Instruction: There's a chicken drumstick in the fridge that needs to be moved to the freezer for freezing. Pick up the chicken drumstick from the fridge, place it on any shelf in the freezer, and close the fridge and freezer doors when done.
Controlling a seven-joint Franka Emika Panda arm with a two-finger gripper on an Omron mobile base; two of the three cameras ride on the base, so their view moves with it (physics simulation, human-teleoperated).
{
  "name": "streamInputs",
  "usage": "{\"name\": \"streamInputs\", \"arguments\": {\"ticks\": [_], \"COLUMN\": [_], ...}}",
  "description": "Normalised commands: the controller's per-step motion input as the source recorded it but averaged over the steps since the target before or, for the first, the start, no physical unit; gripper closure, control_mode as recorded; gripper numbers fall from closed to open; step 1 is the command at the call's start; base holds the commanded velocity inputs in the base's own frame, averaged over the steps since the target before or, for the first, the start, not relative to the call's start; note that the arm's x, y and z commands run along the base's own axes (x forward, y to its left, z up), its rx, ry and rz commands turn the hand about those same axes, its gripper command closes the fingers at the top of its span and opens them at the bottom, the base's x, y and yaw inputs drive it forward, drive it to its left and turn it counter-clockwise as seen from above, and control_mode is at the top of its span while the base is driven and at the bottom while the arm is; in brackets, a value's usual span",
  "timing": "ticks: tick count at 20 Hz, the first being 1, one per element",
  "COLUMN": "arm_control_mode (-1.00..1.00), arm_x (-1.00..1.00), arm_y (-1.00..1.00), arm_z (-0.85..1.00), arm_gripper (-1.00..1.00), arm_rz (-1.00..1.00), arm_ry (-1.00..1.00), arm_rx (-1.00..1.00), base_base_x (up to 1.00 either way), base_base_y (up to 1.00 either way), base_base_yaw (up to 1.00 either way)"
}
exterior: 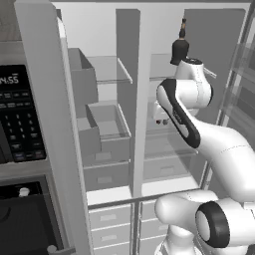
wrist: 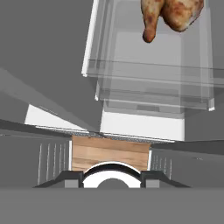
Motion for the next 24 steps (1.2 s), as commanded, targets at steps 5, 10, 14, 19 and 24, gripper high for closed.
{"name": "streamInputs", "arguments": {"ticks": [5, 10, 14, 19, 24], "arm_control_mode": [-1.0, -1.0, -1.0, -1.0, -1.0], "arm_x": [-0.24, -0.48, -0.04, 0.36, 0.64], "arm_y": [0.0, -0.15, -0.37, -0.52, -0.28], "arm_z": [-0.04, -0.16, -0.3, -0.09, 0.0], "arm_gripper": [-1.0, -1.0, -1.0, -1.0, -1.0], "arm_rz": [0.0, 0.0, 0.0, 0.01, 0.05], "arm_ry": [0.01, -0.09, -0.29, 0.02, 0.0], "arm_rx": [0.0, -0.01, 0.01, 0.06, 0.07], "base_base_x": [0.0, 0.0, 0.0, 0.0, 0.0], "base_base_y": [0.0, 0.0, 0.0, 0.0, 0.0], "base_base_yaw": [0.0, 0.0, 0.0, 0.0, 0.0]}}
